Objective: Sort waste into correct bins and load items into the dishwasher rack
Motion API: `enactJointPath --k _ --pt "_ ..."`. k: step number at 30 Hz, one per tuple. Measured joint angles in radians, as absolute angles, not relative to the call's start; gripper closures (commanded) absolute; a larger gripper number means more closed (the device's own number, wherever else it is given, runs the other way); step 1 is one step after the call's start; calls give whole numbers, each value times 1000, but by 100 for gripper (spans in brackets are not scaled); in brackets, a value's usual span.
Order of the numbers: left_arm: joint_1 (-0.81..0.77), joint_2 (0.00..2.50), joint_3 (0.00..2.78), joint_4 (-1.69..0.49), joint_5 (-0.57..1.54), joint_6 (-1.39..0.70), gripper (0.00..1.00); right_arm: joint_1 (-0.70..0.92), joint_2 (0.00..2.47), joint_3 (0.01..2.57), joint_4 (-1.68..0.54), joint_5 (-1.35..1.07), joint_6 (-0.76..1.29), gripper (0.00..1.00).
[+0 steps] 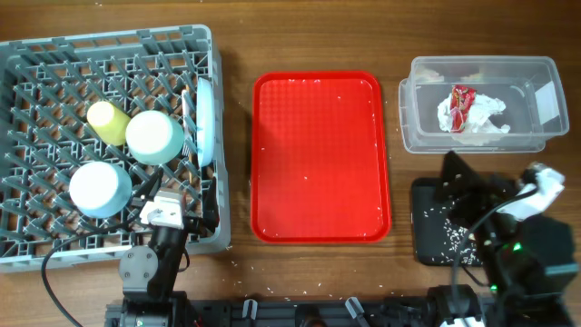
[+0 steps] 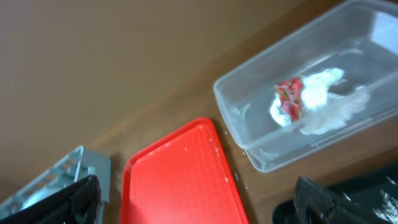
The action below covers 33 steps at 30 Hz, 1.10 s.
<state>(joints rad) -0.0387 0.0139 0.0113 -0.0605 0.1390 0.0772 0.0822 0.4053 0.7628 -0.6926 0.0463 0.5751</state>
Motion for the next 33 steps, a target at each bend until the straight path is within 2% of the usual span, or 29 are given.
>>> enactJointPath --k 5,11,26,31,33 --pt "-39 14 11 -60 139 78 0 82 272 472 -453 -57 488 0" --pt "-39 14 11 -60 139 78 0 82 150 246 -198 -158 465 0" --pt "-38 14 11 -61 139 78 0 82 17 26 92 -195 465 0" --pt "-39 14 11 -60 139 78 0 82 17 8 91 -194 419 0" --pt "-38 14 11 -61 139 77 0 82 16 9 45 -193 326 0"
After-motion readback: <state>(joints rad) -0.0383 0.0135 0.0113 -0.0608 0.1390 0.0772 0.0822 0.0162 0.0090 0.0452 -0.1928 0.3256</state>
